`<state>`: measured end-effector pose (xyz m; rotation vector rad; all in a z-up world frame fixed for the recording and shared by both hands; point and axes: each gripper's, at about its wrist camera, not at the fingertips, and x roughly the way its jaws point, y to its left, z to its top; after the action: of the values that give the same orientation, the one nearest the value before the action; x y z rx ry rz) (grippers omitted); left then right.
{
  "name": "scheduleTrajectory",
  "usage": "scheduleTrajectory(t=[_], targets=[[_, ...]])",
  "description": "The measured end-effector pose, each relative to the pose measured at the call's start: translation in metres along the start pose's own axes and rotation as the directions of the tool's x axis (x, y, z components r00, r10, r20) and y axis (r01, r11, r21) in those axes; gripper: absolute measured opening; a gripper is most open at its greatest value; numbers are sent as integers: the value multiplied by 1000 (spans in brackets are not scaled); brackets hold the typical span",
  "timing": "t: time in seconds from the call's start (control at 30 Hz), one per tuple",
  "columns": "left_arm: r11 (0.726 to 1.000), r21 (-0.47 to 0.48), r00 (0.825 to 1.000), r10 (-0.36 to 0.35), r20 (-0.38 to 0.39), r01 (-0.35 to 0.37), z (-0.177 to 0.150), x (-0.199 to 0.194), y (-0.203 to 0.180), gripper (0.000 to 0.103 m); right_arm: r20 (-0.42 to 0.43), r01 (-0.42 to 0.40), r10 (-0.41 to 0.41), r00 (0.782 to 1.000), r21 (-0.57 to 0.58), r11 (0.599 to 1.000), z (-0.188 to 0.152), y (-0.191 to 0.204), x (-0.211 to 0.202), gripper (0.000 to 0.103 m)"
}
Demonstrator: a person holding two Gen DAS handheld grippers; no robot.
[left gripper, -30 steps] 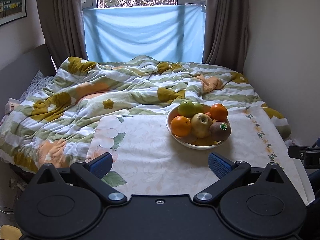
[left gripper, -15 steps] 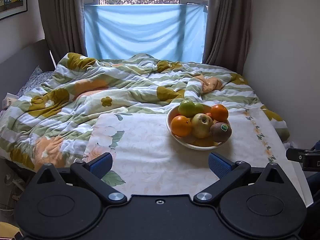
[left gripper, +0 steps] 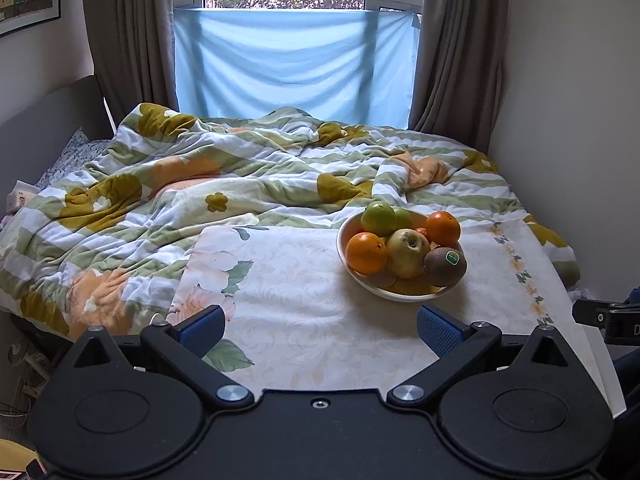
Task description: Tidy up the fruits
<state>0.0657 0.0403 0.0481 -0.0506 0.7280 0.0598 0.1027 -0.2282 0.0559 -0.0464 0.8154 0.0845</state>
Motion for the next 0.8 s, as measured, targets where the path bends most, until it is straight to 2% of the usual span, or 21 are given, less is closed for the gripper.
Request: scheduleTrajectory(t=[0.5, 0.8], targets=[[999, -34, 1000, -19, -15, 18, -2, -1, 6, 103, 1, -13, 13, 1000, -1, 1000, 1, 6, 2, 103], [1000, -18, 1000, -3, 0, 3, -2, -4, 3, 103, 1, -15, 15, 1000, -1, 1000, 1, 7, 2, 103]])
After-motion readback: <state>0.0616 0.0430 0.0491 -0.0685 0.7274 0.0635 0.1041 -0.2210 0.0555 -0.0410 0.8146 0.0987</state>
